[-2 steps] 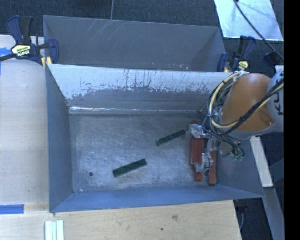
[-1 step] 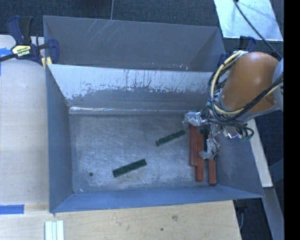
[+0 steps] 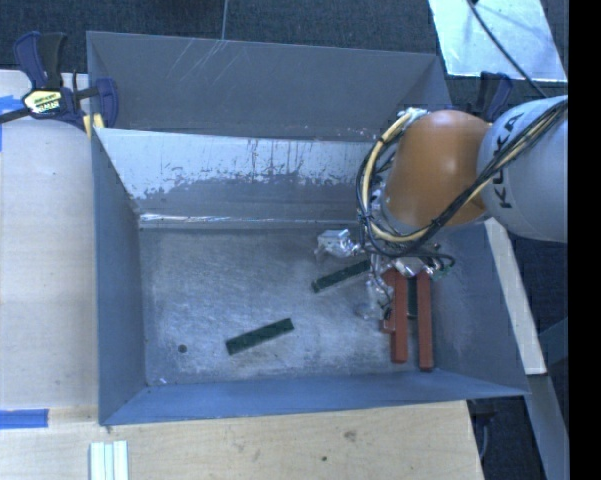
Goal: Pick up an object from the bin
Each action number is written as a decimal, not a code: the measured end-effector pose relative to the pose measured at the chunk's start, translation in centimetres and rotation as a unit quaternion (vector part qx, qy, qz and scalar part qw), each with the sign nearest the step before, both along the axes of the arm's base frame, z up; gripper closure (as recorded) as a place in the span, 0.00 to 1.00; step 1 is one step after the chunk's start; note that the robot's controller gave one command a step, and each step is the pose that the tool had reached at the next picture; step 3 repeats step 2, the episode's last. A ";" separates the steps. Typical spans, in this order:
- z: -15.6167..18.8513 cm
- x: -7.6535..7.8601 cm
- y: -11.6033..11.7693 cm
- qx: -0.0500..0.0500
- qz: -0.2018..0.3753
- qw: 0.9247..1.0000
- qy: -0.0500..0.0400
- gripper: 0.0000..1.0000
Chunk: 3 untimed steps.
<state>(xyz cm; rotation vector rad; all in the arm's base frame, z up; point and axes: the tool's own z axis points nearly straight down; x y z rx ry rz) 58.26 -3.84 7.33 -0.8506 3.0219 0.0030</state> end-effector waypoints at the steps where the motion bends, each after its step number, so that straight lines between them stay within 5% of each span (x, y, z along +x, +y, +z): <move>1: 0.2 0.1 -0.2 -0.001 -0.002 1.000 -0.001 1.00; 2: 12.8 3.8 0.5 -0.001 0.006 1.000 -0.006 1.00; 3: 12.8 3.8 0.5 -0.001 0.006 1.000 -0.006 1.00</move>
Offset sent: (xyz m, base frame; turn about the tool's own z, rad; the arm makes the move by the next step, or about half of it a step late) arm 0.0000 0.0000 0.0000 0.0000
